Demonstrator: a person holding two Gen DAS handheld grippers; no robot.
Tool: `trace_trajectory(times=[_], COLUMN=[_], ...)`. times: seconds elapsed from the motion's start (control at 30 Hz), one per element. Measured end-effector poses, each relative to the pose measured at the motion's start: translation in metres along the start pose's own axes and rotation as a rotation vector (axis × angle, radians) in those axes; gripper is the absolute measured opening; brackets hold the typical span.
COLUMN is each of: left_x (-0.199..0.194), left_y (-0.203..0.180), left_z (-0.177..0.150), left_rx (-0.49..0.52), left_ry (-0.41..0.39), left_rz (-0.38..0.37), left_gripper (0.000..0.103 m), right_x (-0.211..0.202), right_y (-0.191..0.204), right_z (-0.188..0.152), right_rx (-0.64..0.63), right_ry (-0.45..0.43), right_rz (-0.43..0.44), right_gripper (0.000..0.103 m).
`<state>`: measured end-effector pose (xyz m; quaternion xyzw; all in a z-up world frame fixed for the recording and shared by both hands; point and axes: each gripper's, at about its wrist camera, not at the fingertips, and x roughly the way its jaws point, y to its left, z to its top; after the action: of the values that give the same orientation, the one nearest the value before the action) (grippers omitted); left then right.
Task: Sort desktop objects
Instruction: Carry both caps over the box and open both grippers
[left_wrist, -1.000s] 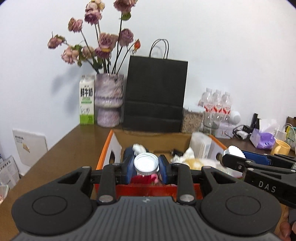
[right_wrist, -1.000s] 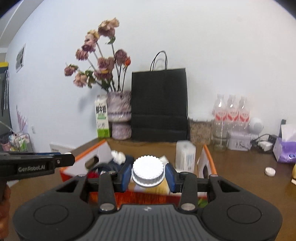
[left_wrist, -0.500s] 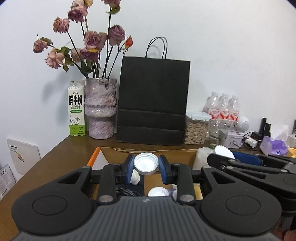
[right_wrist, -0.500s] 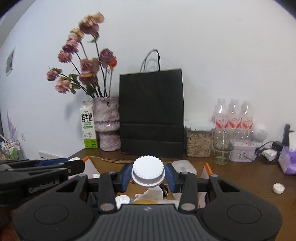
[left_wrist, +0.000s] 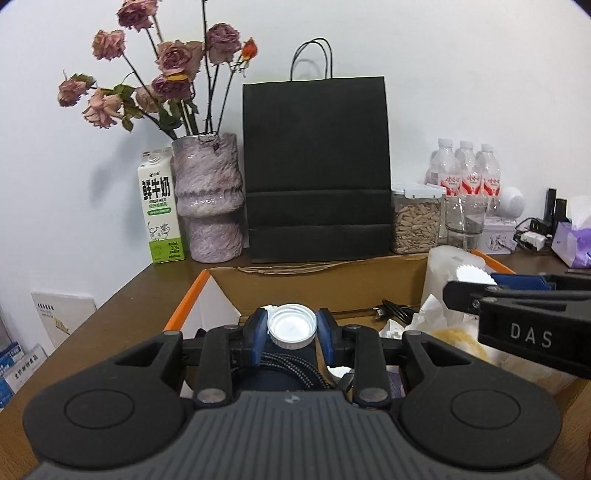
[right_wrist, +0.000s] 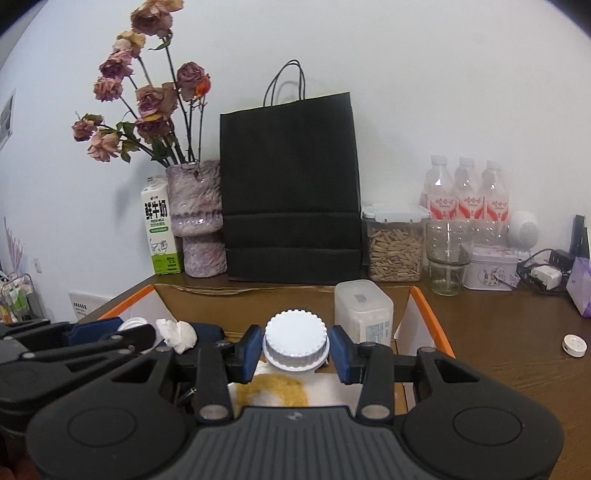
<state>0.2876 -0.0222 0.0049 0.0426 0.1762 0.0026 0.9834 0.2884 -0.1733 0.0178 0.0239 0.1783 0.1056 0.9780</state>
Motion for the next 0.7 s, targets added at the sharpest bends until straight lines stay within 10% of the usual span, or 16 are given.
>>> trace_trajectory(times=[0.27,0.37,0.53,0.7], left_x=[0.002,-0.006,-0.02,-0.029], left_y=[0.0,0.003,0.008,0.009], left_z=[-0.004,-0.004,0.001,0.001], left_rx=[0.009,-0.002,-0.031,-0.041], left_ry=[0.005,-0.025,-0.095,-0.129], left_rz=[0.008,0.004,0.077,0.088], left_gripper=[0.032,0.058,0.102,0.103], right_x=[-0.002,-0.01,-0.027,-0.035], right_y=[0.0,0.002,-0.004,-0.007], right_z=[0.0,0.0,0.004,0.007], right_rx=[-0.002,-0.013,0.006,0.016], right_ry=[0.015,-0.002,-0.047,-0.063], right_rz=[-0.006,-0.016,-0.038,-0.052], right_gripper=[0.041,0.076,0.099,0.103])
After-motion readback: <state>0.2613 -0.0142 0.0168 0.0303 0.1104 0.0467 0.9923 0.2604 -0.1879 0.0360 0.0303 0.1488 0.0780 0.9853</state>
